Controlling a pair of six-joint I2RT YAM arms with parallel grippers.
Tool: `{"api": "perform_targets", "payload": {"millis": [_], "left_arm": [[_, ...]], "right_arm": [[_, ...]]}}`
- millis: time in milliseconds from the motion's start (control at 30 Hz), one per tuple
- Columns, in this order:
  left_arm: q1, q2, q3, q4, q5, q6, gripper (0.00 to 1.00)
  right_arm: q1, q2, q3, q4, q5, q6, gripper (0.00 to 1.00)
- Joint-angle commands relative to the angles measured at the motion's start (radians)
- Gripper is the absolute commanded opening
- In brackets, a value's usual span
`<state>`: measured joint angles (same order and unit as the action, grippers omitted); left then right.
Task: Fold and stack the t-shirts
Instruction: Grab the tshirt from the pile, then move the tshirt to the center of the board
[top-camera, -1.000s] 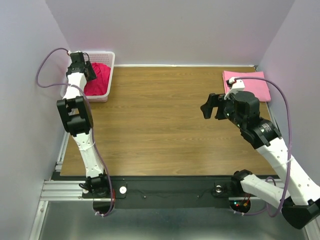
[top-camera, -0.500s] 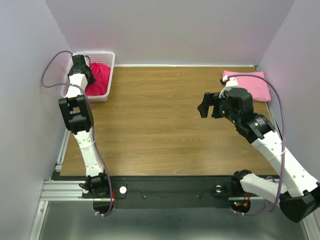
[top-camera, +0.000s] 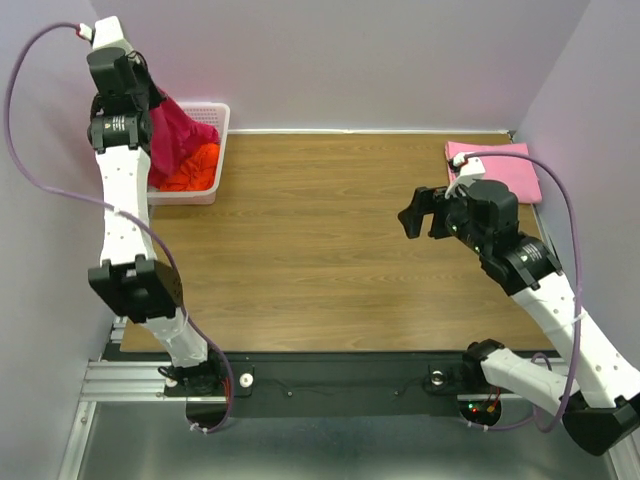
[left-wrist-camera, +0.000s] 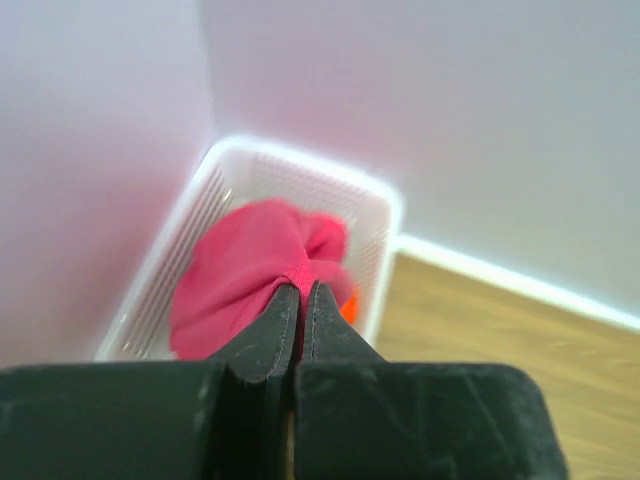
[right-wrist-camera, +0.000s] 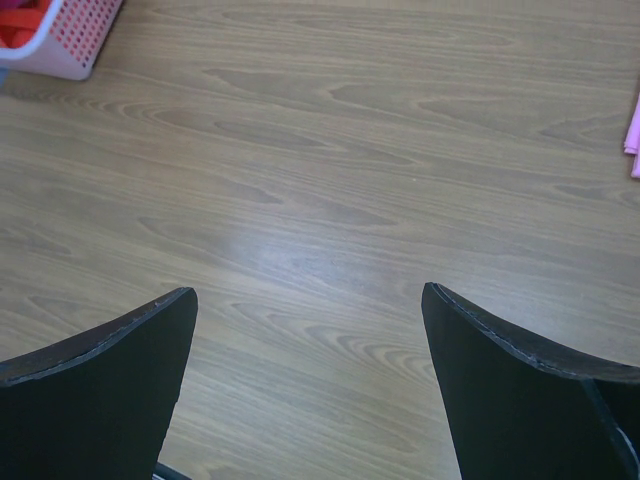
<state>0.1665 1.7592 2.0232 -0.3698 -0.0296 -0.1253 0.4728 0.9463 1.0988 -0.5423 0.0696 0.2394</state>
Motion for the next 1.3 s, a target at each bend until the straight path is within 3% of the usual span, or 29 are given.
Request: {"api": "perform_targets", "payload": {"millis": [0,200,333,467,633,833,1067,1133,1167,1267], "left_arm": [[-0.139,-0.108,0.063,0.046,0.025,-0.034,0.00],[-0.451,-0.122,0.137,0.046,0.071,-0.080,0.00],[-0.592,-0.130,0.224,0.045,0.073,-0.088,0.00],[-0.683,-0.162,0.308,0.074,0.111,-0.122,0.00],[-0.726,-0.233,0.246,0.161,0.215,-0.187,0.00],[-0.726,-0.338,-0.036,0.193,0.194,-0.208,0.00],[-0.714,-0.417,-0.693,0.227,-0.023,-0.244,0.01],[-0.690,-0.396,-0.818,0.256,-0.070,-0.255,0.13],[-0.646,-0.377,-0.903,0.261,-0.079,-0.266,0.14],[-0.578,-0.297,-0.958,0.269,-0.070,-0.267,0.18]], "right_arm": [[0.007,-0.056,0.023,0.031,-0.004,0.006,1.00],[0.007,-0.115,0.015,0.031,0.042,0.031,1.00],[0.007,-0.173,0.015,0.031,0.067,0.029,1.00],[0.007,-0.211,0.012,0.031,0.096,0.024,1.00],[0.007,-0.242,0.018,0.031,0.147,0.018,1.00],[0.007,-0.254,0.007,0.031,0.167,0.023,1.00],[0.009,-0.219,-0.037,0.030,0.134,0.063,1.00],[0.007,-0.202,-0.057,0.030,0.115,0.069,1.00],[0.007,-0.176,-0.072,0.028,0.096,0.084,1.00],[0.007,-0.118,-0.089,0.021,0.056,0.121,1.00]]}}
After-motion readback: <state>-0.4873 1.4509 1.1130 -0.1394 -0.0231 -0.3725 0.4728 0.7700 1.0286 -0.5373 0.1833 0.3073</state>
